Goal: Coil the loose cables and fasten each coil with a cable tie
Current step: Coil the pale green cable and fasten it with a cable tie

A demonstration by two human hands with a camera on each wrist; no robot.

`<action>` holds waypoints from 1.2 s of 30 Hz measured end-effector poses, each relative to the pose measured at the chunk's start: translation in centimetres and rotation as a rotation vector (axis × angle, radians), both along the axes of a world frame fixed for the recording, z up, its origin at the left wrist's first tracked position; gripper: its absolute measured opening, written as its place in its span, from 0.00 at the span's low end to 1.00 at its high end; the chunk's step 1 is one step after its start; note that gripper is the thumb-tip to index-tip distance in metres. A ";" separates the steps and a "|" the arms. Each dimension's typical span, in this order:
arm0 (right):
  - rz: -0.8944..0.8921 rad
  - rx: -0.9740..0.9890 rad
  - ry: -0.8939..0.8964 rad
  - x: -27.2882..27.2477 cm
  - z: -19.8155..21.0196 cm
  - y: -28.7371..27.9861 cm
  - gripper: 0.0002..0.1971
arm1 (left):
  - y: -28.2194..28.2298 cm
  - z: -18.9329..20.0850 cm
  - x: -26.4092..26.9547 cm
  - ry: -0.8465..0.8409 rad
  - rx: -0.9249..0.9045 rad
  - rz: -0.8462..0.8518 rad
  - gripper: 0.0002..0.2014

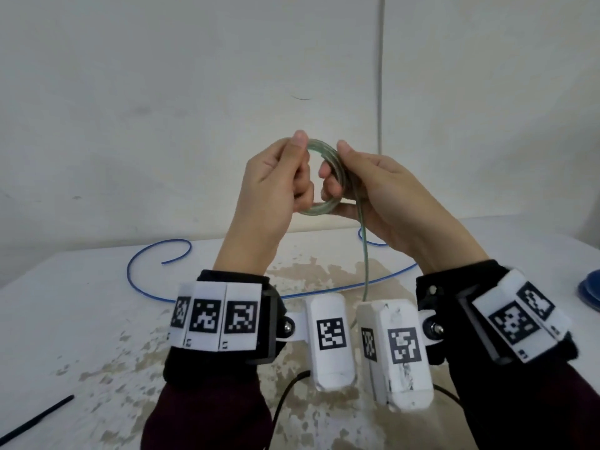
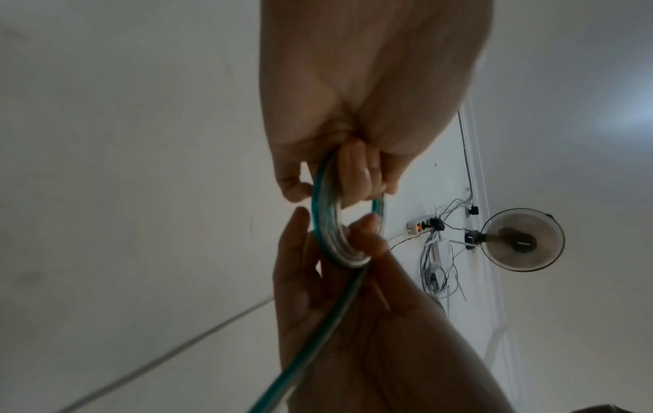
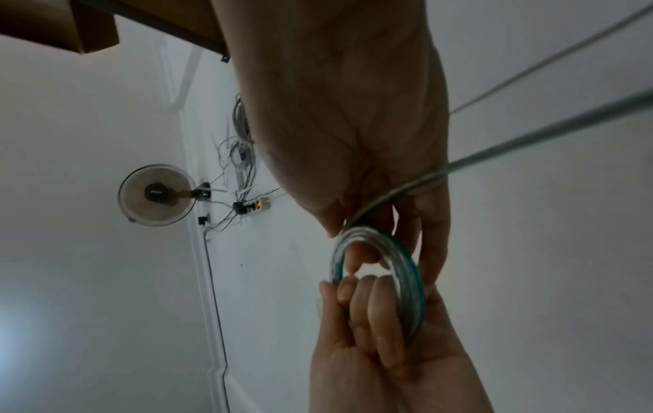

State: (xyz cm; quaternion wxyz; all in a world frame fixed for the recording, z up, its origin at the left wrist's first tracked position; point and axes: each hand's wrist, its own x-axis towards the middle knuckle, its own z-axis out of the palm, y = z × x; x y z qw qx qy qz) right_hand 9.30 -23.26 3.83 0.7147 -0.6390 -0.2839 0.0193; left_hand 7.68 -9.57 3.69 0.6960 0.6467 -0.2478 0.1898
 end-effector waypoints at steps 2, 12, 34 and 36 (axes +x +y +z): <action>0.023 0.025 0.010 0.1 0.0 -0.2 0.20 | 0.0 0.0 0.1 0.023 -0.030 -0.017 0.19; -0.044 -0.065 -0.101 -0.2 0.1 -0.1 0.19 | 0.3 0.1 -0.3 0.024 0.090 -0.005 0.20; -0.021 -0.149 -0.066 -0.1 0.3 -0.9 0.18 | 0.9 0.3 -0.4 0.241 0.158 -0.214 0.21; -0.031 -0.193 -0.086 -0.2 0.2 -0.7 0.18 | 1.0 0.2 -0.5 0.236 0.210 -0.189 0.21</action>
